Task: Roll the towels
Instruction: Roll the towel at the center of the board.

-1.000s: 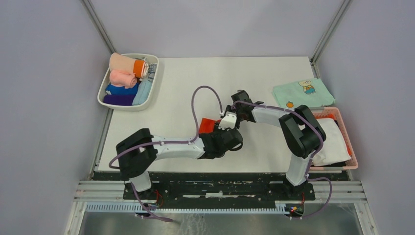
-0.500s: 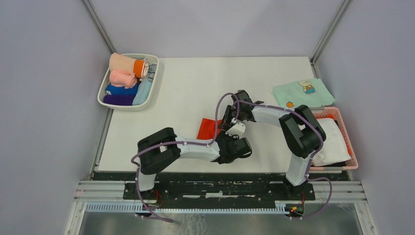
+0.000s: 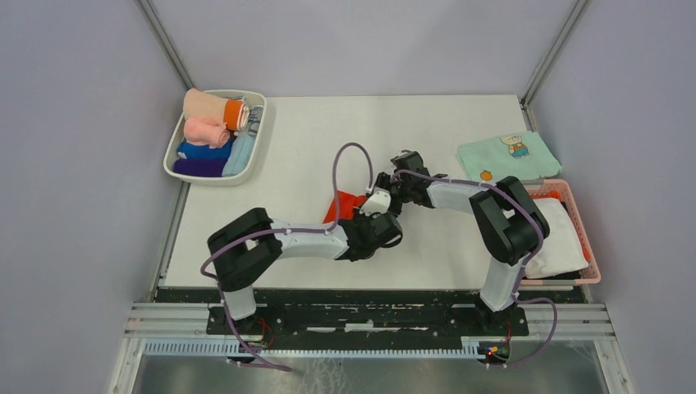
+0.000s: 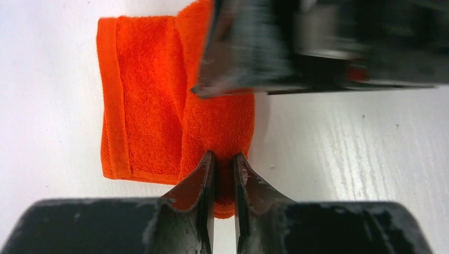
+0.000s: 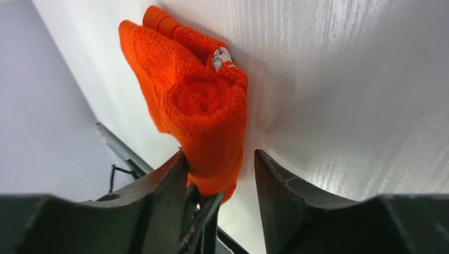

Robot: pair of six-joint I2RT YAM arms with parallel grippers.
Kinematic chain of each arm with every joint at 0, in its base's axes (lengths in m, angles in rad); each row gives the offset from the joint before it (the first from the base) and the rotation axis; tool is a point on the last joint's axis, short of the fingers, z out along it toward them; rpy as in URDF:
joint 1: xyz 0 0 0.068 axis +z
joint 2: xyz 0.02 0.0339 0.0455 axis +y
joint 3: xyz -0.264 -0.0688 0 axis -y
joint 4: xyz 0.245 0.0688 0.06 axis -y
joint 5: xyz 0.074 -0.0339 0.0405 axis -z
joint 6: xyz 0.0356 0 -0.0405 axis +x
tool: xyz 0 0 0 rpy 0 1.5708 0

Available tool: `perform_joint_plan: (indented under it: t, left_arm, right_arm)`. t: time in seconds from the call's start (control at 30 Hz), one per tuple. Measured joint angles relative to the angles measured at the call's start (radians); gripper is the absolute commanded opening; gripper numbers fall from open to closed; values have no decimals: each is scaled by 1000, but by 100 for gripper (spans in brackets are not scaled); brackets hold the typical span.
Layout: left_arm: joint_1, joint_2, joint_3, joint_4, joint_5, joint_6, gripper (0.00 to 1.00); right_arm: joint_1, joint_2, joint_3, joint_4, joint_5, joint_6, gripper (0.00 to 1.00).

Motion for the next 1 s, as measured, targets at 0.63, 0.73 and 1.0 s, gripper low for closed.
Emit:
perform_joint_plan:
  t: [0.63, 0.73, 1.0]
  left_arm:
    - [518, -320, -493, 633, 968, -259, 16]
    - [556, -301, -527, 716, 1052, -332, 16]
    - [612, -202, -584, 921, 1201, -482, 20]
  right_arm:
    - [-64, 80, -119, 495, -208, 201, 67]
    - [-57, 121, -120, 518, -219, 219, 66]
    - [-47, 184, -119, 584, -258, 229, 52]
